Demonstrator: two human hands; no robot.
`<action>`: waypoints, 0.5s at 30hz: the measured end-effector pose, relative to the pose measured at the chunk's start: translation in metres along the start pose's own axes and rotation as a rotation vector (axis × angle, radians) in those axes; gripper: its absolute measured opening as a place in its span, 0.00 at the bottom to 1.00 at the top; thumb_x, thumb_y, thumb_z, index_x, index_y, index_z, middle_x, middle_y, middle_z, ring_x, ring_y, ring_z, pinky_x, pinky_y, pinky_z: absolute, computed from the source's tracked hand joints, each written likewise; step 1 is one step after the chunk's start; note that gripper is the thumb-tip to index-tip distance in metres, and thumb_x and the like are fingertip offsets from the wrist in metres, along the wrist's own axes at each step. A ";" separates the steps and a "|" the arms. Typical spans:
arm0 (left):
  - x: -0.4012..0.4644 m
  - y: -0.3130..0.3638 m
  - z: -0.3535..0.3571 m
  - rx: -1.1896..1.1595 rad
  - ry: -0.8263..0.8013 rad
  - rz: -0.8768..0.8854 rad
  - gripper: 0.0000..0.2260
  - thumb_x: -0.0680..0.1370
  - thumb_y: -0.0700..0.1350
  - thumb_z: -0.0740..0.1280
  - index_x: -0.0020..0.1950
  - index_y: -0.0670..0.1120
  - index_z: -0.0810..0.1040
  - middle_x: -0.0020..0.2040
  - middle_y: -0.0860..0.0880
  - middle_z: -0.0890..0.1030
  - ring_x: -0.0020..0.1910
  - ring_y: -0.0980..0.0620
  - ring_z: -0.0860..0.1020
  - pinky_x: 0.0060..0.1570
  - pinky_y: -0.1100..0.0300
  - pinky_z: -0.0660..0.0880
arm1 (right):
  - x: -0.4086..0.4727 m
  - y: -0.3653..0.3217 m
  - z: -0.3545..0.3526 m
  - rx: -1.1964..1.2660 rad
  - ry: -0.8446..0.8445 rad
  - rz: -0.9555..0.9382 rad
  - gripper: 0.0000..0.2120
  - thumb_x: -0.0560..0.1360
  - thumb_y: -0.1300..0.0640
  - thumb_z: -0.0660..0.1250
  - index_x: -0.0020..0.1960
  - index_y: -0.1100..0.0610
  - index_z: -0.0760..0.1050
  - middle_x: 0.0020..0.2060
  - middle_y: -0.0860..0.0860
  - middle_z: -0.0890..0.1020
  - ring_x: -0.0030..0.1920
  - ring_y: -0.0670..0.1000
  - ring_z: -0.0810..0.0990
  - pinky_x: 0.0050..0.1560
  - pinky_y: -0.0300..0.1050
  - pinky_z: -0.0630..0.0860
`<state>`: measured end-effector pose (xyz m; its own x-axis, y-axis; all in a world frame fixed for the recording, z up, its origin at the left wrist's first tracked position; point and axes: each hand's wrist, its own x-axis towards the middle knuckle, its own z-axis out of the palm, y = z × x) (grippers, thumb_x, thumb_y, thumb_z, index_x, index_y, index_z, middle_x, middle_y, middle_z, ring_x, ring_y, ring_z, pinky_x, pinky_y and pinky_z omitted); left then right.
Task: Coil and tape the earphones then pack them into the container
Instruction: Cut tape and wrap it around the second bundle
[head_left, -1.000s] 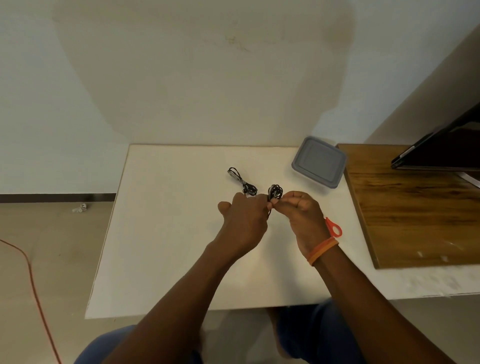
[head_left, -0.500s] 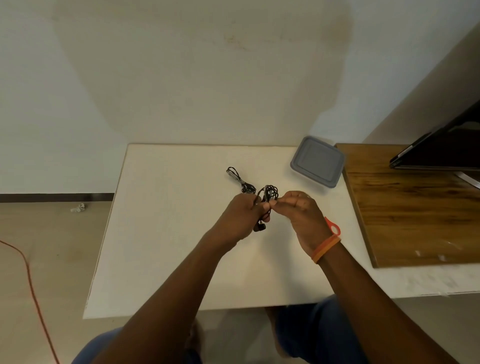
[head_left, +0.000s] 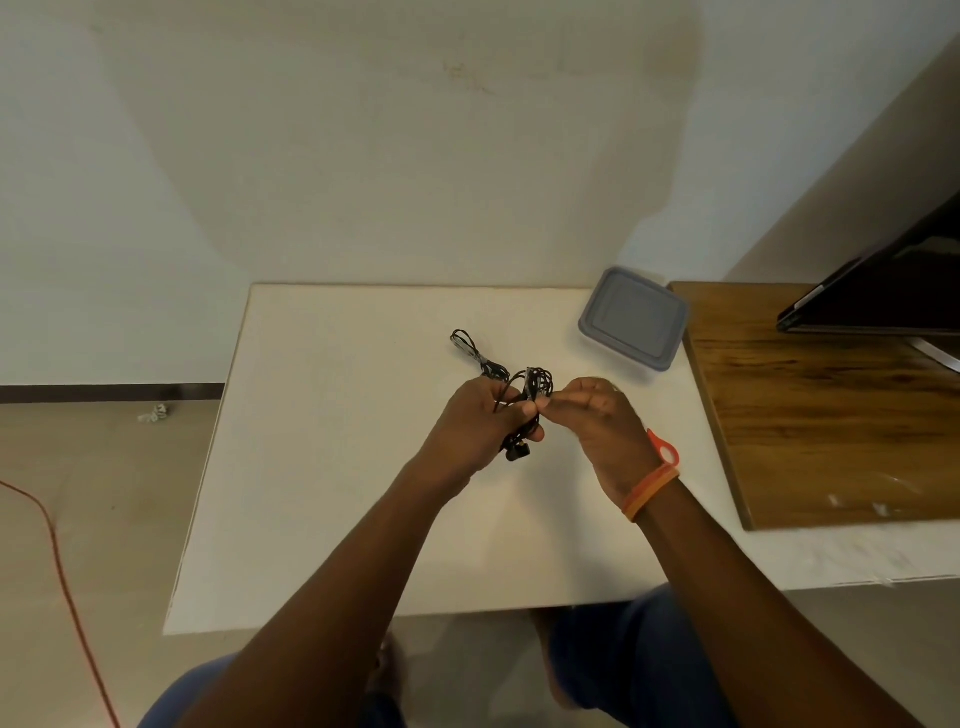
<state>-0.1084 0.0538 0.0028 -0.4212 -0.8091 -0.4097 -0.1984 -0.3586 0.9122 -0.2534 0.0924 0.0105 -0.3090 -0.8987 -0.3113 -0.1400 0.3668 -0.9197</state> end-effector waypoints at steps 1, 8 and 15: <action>0.000 0.000 0.000 0.010 0.002 0.010 0.11 0.80 0.43 0.68 0.52 0.34 0.78 0.38 0.44 0.84 0.34 0.54 0.80 0.33 0.65 0.76 | 0.000 0.001 0.000 -0.015 0.002 -0.005 0.13 0.73 0.60 0.72 0.31 0.50 0.80 0.38 0.55 0.74 0.40 0.49 0.75 0.44 0.44 0.71; 0.004 -0.003 0.004 0.174 0.111 0.104 0.12 0.78 0.47 0.69 0.43 0.38 0.83 0.35 0.48 0.85 0.34 0.58 0.81 0.33 0.66 0.75 | -0.002 0.001 0.001 -0.073 0.019 -0.019 0.12 0.74 0.57 0.72 0.32 0.49 0.81 0.33 0.51 0.74 0.39 0.50 0.74 0.43 0.45 0.72; 0.004 -0.001 -0.001 0.210 0.139 0.071 0.08 0.80 0.39 0.64 0.46 0.36 0.79 0.37 0.48 0.84 0.34 0.61 0.81 0.36 0.61 0.78 | -0.005 -0.003 -0.009 -0.091 -0.065 0.113 0.05 0.72 0.55 0.73 0.41 0.56 0.84 0.34 0.46 0.83 0.38 0.41 0.80 0.41 0.35 0.72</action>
<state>-0.1092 0.0505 0.0001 -0.3182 -0.8902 -0.3259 -0.3581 -0.2054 0.9108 -0.2598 0.0982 0.0167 -0.2665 -0.8629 -0.4293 -0.1930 0.4842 -0.8534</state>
